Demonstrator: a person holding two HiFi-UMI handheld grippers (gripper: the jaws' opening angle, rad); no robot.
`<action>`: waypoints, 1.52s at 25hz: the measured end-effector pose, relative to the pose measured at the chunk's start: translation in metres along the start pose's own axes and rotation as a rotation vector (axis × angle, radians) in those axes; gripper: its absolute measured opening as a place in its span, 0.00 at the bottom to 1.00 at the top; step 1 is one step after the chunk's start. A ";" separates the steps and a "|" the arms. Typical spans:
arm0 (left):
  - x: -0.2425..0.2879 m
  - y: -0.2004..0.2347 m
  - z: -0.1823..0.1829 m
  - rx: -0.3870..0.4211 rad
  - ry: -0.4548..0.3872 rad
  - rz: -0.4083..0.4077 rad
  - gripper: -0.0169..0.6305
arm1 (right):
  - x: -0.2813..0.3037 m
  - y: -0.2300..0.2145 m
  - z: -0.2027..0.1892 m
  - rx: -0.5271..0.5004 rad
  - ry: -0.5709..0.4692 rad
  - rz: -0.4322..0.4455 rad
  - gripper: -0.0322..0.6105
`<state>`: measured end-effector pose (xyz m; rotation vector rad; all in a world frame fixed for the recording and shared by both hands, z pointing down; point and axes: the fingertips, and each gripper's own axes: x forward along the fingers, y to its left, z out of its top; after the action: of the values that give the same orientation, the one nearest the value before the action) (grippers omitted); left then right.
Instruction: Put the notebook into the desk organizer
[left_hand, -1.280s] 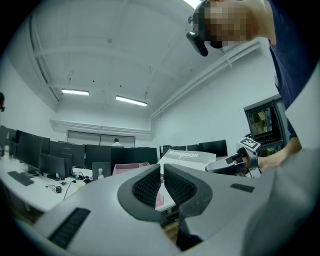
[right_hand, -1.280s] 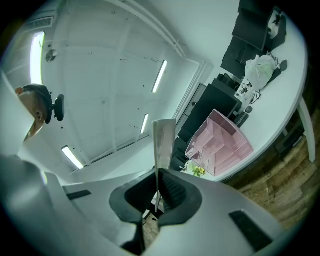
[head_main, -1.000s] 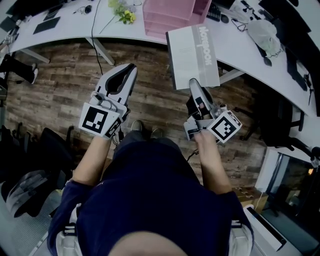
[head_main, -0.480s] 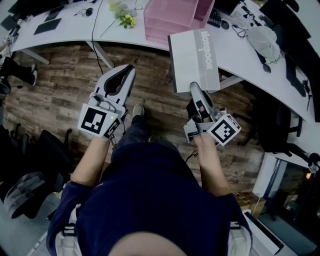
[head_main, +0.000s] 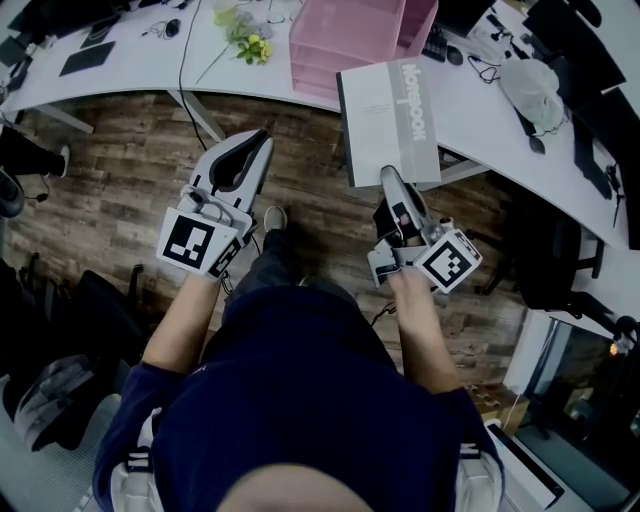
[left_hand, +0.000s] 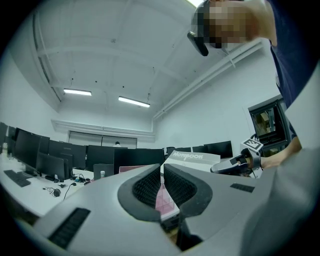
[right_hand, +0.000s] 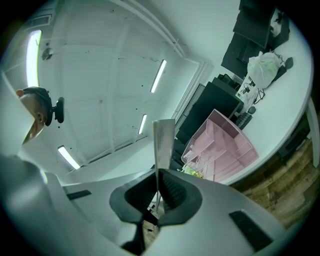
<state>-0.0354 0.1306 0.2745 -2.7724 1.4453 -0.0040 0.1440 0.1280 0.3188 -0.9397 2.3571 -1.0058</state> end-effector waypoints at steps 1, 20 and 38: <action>0.003 0.005 -0.002 -0.002 0.004 -0.002 0.09 | 0.006 -0.003 0.000 0.002 0.002 -0.003 0.07; 0.065 0.099 -0.034 -0.063 0.061 -0.034 0.09 | 0.103 -0.057 0.001 0.046 0.031 -0.076 0.07; 0.134 0.192 -0.037 -0.100 0.048 -0.110 0.09 | 0.197 -0.090 0.027 0.037 -0.005 -0.161 0.07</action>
<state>-0.1163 -0.0890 0.3083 -2.9493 1.3360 -0.0002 0.0619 -0.0725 0.3479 -1.1301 2.2794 -1.1024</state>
